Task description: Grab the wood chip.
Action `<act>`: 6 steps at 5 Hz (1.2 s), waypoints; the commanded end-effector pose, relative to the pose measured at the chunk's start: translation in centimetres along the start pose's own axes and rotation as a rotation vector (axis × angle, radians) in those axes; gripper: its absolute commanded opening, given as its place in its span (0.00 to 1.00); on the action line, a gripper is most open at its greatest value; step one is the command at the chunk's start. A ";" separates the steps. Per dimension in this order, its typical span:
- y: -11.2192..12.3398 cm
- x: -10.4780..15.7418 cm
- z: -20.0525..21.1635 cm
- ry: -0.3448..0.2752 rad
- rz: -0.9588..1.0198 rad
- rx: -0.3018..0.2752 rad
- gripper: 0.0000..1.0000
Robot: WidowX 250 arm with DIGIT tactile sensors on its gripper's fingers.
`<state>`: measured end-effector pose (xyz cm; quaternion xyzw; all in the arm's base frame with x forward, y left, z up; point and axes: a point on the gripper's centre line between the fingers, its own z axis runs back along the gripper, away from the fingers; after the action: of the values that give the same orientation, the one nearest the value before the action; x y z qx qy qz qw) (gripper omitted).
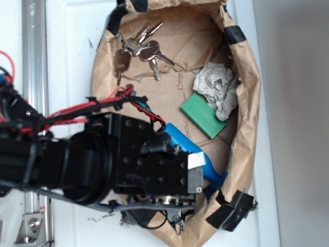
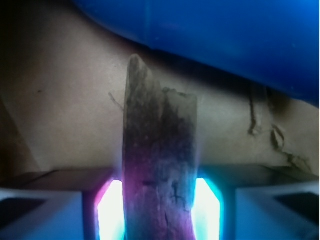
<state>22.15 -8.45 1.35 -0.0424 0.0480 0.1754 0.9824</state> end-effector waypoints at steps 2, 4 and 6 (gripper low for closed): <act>6.7 -0.1 14.0 -0.365 -0.313 0.204 0.00; 6.2 0.1 22.2 -0.348 -0.406 0.196 0.00; 6.9 3.3 21.0 -0.282 -0.378 0.182 0.00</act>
<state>24.13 0.38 20.01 0.0600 -0.0558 -0.0228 0.9964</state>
